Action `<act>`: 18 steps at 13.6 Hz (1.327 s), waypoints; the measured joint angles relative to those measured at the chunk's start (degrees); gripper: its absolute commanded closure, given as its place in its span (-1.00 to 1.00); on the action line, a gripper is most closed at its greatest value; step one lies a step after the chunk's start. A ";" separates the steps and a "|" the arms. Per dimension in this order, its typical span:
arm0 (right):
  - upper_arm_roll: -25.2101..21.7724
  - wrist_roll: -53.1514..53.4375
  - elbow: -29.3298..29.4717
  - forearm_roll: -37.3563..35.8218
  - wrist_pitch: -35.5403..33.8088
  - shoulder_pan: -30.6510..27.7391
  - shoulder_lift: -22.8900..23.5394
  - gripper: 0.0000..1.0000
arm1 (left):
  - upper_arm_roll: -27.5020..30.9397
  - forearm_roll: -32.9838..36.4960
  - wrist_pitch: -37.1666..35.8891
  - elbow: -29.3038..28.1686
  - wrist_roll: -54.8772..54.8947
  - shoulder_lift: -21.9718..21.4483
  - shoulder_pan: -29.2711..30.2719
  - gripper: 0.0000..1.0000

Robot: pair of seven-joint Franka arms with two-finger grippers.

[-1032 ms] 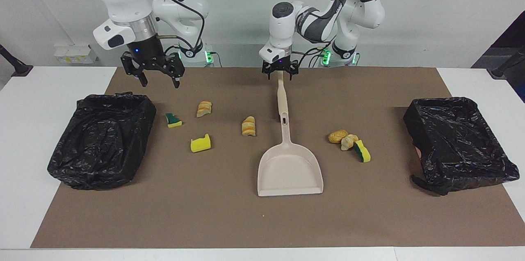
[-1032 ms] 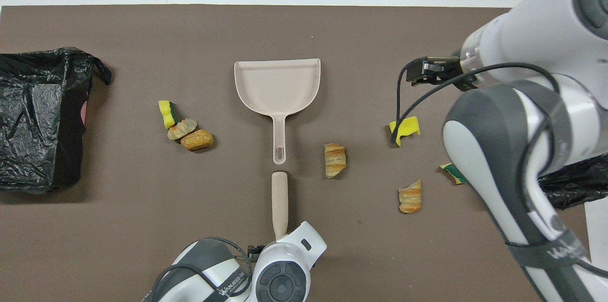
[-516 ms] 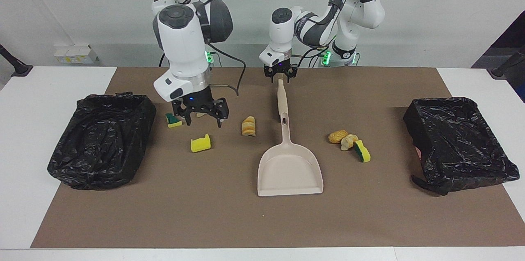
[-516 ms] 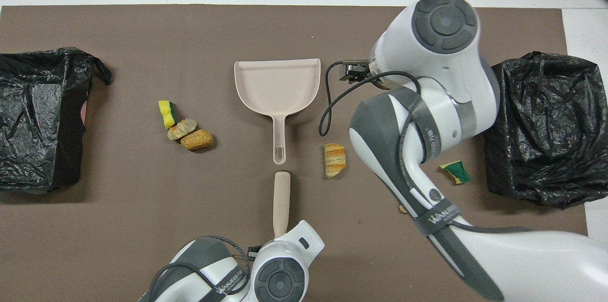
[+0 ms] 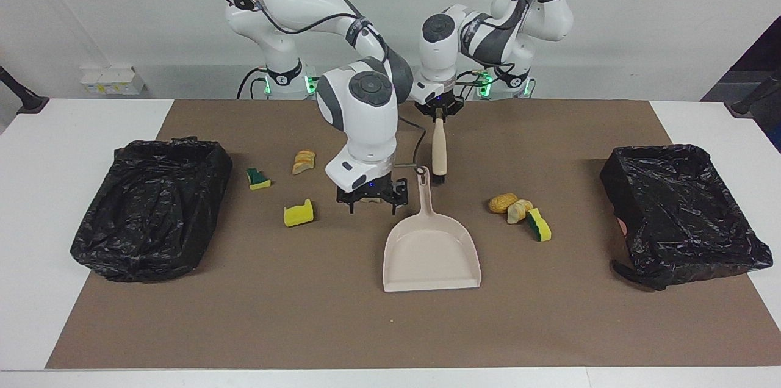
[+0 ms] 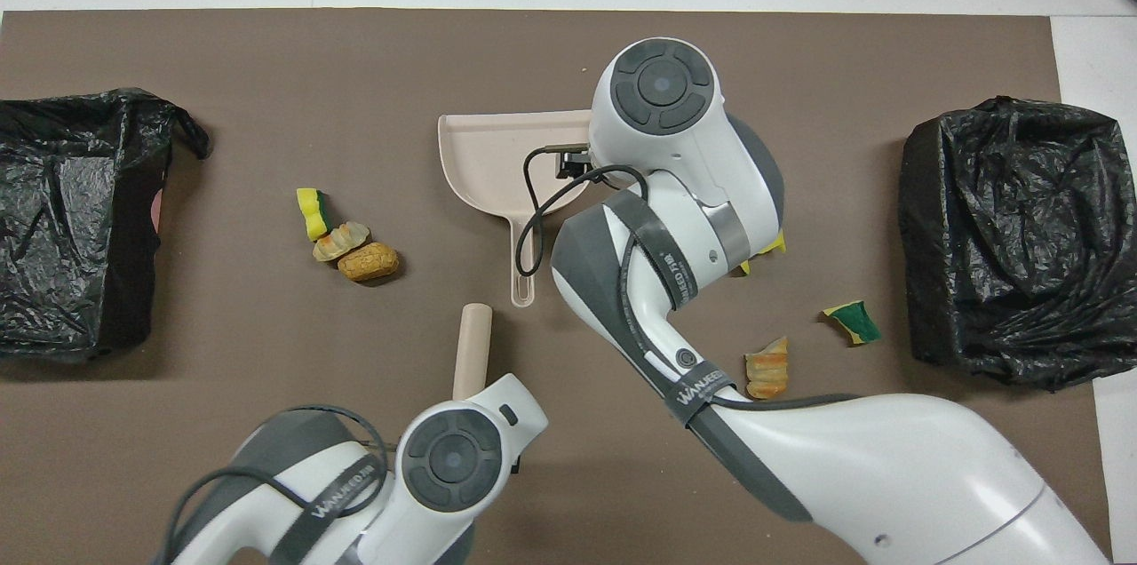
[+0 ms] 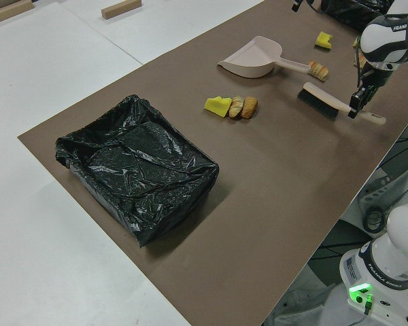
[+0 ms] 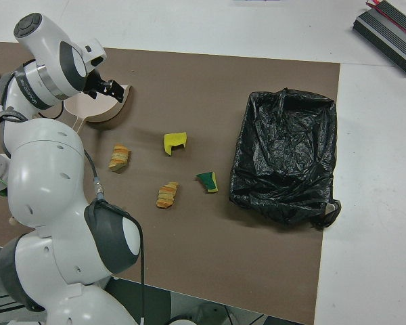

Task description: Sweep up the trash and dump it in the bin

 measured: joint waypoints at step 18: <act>0.36 1.70 1.79 -0.83 1.54 9.84 5.33 0.45 | 0.62 5.02 -6.28 14.80 29.19 4.07 35.38 1.00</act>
